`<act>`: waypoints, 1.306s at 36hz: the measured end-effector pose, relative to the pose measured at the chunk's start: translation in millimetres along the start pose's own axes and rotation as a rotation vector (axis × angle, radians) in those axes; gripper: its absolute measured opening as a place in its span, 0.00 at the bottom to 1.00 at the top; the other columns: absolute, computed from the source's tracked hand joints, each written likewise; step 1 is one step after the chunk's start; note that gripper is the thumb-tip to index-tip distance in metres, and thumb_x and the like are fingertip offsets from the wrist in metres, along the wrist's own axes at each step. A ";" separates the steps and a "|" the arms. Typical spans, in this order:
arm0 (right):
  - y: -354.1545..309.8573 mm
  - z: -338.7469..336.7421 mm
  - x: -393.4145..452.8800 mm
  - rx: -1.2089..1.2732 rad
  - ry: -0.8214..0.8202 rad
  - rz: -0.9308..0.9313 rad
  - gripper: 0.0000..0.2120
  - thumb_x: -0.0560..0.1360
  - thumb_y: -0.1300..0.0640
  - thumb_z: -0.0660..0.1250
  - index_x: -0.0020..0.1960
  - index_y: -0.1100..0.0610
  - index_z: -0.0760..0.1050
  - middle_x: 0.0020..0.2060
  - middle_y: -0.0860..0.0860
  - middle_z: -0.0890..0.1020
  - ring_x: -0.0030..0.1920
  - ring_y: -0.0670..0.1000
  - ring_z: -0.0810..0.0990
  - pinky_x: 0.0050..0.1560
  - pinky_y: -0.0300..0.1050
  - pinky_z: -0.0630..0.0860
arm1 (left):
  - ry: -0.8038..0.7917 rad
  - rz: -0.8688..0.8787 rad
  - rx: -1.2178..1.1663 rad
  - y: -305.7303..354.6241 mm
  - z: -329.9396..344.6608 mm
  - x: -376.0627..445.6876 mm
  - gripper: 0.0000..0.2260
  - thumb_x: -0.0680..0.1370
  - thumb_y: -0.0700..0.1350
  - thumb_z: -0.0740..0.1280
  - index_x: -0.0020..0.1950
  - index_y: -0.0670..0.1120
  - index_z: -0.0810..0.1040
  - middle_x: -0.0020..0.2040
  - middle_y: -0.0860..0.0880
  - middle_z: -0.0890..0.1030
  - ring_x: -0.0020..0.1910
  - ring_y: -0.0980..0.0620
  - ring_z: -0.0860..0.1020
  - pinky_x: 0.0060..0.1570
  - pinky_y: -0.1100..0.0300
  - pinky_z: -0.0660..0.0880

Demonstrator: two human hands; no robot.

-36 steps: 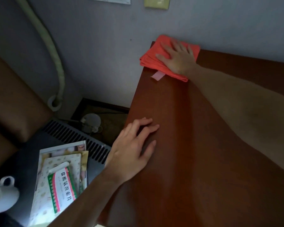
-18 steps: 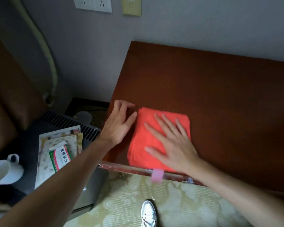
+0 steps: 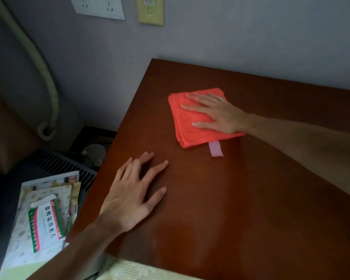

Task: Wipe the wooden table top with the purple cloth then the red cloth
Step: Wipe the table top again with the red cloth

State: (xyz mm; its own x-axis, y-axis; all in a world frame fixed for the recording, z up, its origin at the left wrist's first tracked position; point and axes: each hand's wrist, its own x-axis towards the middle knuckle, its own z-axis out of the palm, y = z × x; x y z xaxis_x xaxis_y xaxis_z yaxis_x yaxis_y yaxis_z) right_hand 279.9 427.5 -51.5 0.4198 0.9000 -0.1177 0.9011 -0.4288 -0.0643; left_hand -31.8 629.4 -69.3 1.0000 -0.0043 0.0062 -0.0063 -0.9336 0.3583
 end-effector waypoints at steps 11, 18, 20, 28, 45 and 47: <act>78.5 -14.9 79.7 0.136 0.145 0.371 0.39 0.74 0.23 0.47 0.81 0.36 0.54 0.83 0.49 0.55 0.83 0.53 0.53 0.80 0.57 0.47 | 0.007 -0.023 0.048 3.6 -0.8 4.1 0.26 0.81 0.66 0.53 0.79 0.64 0.56 0.78 0.53 0.60 0.80 0.60 0.47 0.78 0.59 0.39; 65.5 -11.7 76.4 0.166 0.167 0.539 0.36 0.79 0.26 0.48 0.82 0.39 0.51 0.84 0.51 0.51 0.83 0.54 0.49 0.81 0.59 0.44 | 0.016 -0.009 0.042 3.6 -0.8 3.5 0.26 0.81 0.66 0.54 0.79 0.64 0.58 0.78 0.52 0.61 0.80 0.57 0.51 0.78 0.58 0.42; 49.1 -6.9 61.2 0.173 0.165 0.594 0.37 0.79 0.26 0.48 0.83 0.40 0.51 0.84 0.51 0.50 0.83 0.54 0.48 0.80 0.60 0.44 | 0.020 -0.008 0.055 3.3 -1.1 4.0 0.26 0.81 0.66 0.53 0.79 0.64 0.58 0.78 0.52 0.60 0.80 0.56 0.52 0.77 0.59 0.40; -72.4 24.1 -75.5 0.135 0.154 0.581 0.38 0.77 0.25 0.45 0.82 0.39 0.51 0.84 0.50 0.52 0.83 0.53 0.48 0.80 0.58 0.44 | 0.032 -0.021 0.077 9.8 -0.7 1.1 0.27 0.80 0.65 0.52 0.78 0.61 0.62 0.76 0.48 0.64 0.79 0.50 0.58 0.76 0.50 0.54; -192.8 50.5 -252.5 0.044 0.101 0.238 0.35 0.79 0.27 0.51 0.83 0.39 0.51 0.84 0.49 0.50 0.83 0.52 0.47 0.80 0.60 0.51 | 0.005 -0.007 0.151 13.2 -0.3 -3.0 0.27 0.81 0.62 0.51 0.79 0.55 0.62 0.76 0.41 0.65 0.78 0.43 0.60 0.77 0.45 0.52; -167.9 44.3 -245.1 0.039 0.058 0.122 0.35 0.80 0.28 0.52 0.82 0.38 0.50 0.84 0.48 0.48 0.83 0.50 0.45 0.81 0.59 0.49 | 0.003 -0.002 0.171 14.6 -0.6 -2.8 0.27 0.82 0.61 0.52 0.79 0.54 0.62 0.75 0.41 0.66 0.77 0.43 0.60 0.76 0.46 0.53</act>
State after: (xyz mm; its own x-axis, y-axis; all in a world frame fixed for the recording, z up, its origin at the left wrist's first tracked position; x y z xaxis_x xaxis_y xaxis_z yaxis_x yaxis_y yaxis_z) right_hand 20.9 275.3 -55.7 0.5326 0.8435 -0.0700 0.8385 -0.5370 -0.0919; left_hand -34.7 616.0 -63.5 1.0000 -0.0013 0.0083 -0.0029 -0.9810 0.1938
